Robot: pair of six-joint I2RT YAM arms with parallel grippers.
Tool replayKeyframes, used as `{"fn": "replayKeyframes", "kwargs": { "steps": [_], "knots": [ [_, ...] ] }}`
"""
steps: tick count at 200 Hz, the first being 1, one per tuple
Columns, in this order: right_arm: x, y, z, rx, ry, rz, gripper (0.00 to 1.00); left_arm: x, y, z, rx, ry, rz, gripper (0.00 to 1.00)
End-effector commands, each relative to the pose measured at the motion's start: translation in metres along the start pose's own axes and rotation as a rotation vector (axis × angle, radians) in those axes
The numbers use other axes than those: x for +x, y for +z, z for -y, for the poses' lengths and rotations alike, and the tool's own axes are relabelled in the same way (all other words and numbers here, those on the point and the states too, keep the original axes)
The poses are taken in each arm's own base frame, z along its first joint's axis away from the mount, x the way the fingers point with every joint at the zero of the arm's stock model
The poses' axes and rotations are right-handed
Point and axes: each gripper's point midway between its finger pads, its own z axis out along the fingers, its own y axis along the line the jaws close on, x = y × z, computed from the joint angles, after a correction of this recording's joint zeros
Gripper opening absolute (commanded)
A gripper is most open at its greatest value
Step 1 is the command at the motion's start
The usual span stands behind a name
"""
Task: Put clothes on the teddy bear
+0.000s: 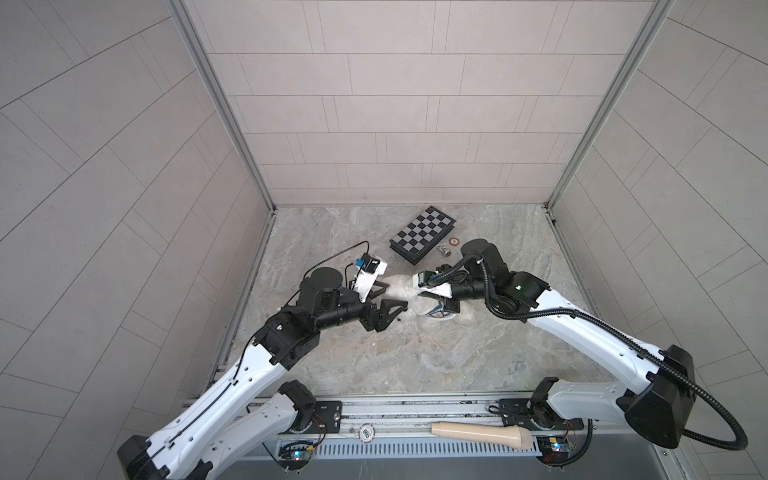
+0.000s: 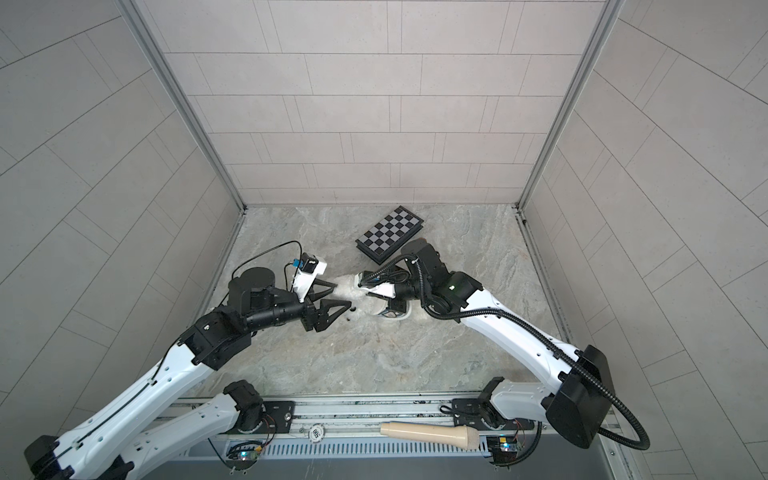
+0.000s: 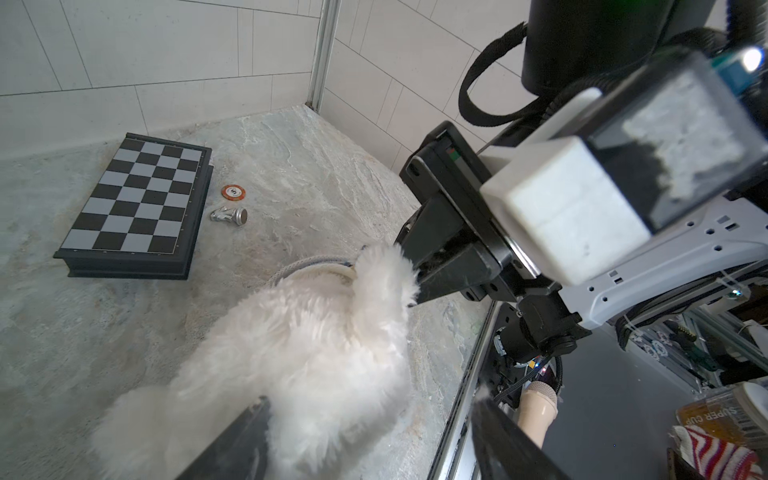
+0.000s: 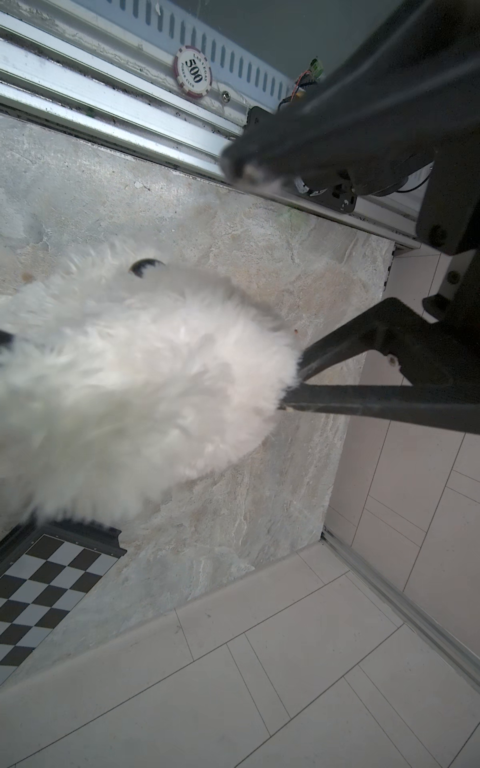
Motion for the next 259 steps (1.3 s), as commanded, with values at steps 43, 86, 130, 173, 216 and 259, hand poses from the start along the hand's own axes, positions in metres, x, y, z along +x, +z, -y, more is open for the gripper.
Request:
{"fn": "replayKeyframes", "kwargs": {
  "steps": [43,86,130,173,216,259],
  "knots": [
    [-0.026,-0.012,-0.004,-0.018,-0.055,0.090,0.00,-0.008,0.021,-0.009,-0.122,0.132,0.009,0.79],
    [-0.028,-0.014,-0.007,-0.020,-0.061,0.102,0.00,-0.003,0.026,-0.016,-0.153,0.134,0.004,0.70],
    [-0.035,-0.018,-0.009,-0.020,-0.048,0.141,0.00,0.002,0.032,-0.020,-0.169,0.140,0.000,0.59],
    [-0.038,-0.019,-0.009,-0.010,-0.042,0.160,0.00,0.009,0.037,-0.023,-0.172,0.119,0.018,0.48],
    [-0.035,-0.017,-0.005,0.012,-0.032,0.155,0.00,0.009,0.036,-0.026,-0.187,0.112,0.024,0.20],
    [-0.032,-0.019,0.010,0.115,0.004,0.154,0.11,0.007,0.031,-0.034,-0.238,0.079,0.052,0.00]
  ]
}}
